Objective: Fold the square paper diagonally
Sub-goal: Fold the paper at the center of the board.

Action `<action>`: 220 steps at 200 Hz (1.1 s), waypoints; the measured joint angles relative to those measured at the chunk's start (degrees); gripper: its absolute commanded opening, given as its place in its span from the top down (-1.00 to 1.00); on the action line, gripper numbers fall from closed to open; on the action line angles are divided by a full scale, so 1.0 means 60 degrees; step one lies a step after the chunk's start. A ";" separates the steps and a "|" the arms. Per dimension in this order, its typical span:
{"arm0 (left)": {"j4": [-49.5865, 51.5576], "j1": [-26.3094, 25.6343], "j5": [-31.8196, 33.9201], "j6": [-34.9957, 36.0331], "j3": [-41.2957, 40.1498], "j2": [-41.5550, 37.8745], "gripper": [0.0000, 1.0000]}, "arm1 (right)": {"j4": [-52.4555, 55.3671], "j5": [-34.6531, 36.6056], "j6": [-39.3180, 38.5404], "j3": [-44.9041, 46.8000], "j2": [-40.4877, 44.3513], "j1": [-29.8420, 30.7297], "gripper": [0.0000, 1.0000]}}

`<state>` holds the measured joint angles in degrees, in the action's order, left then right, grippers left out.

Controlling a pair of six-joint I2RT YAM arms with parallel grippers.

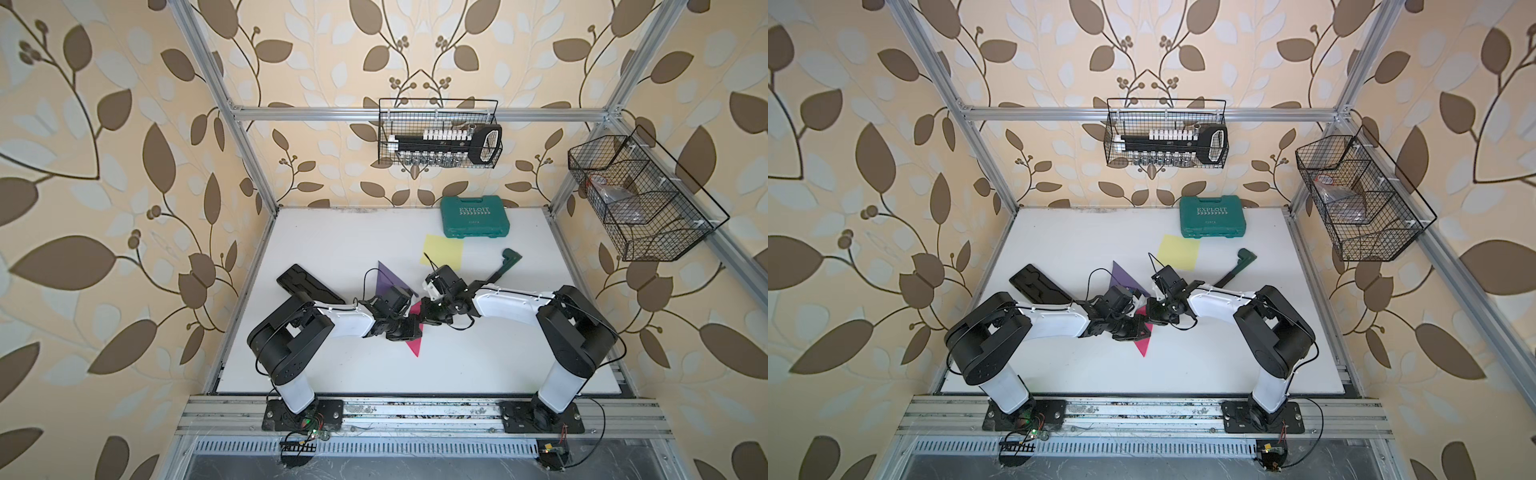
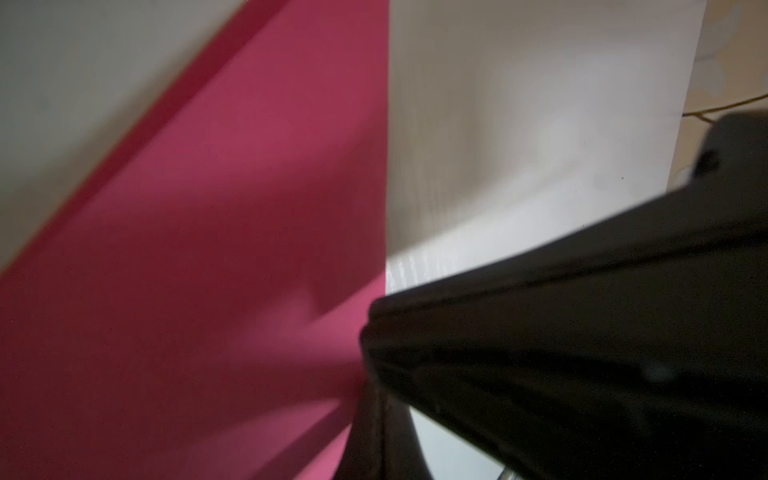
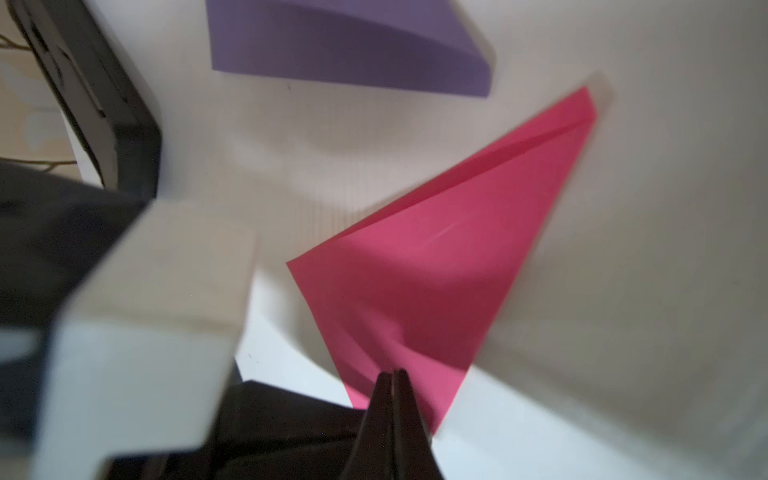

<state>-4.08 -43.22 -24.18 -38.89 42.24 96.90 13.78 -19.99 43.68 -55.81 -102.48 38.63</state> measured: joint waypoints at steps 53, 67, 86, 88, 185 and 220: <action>0.0091 0.0011 0.0007 -0.0011 0.0000 -0.0029 1.00 | -0.0168 -0.0313 0.0430 -0.0033 -0.0412 -0.0040 1.00; 0.0106 0.0011 0.0018 -0.0007 0.0000 -0.0036 1.00 | -0.0171 -0.0361 0.0597 -0.0033 -0.0430 -0.0095 1.00; 0.0058 0.0011 0.0040 -0.0007 -0.0051 -0.0069 1.00 | -0.0200 -0.0397 0.0892 -0.0018 -0.0433 -0.0164 1.00; 0.0040 0.0011 0.0044 -0.0007 -0.0062 -0.0073 1.00 | -0.0204 -0.0401 0.0933 -0.0015 -0.0433 -0.0168 1.00; -0.0674 -0.0025 0.0055 -0.0015 -0.0721 -0.0401 1.00 | -0.0772 -0.0339 0.1727 0.0018 -0.0579 -0.0514 1.00; -0.0441 -0.0058 0.0073 -0.0025 -0.0863 -0.0645 0.86 | -0.0987 -0.0382 0.1756 0.0018 -0.0652 -0.0528 1.00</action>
<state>-6.72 -43.57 -23.75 -39.05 37.06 93.03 7.86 -22.28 54.22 -55.70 -106.39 35.46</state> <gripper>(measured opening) 0.063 0.047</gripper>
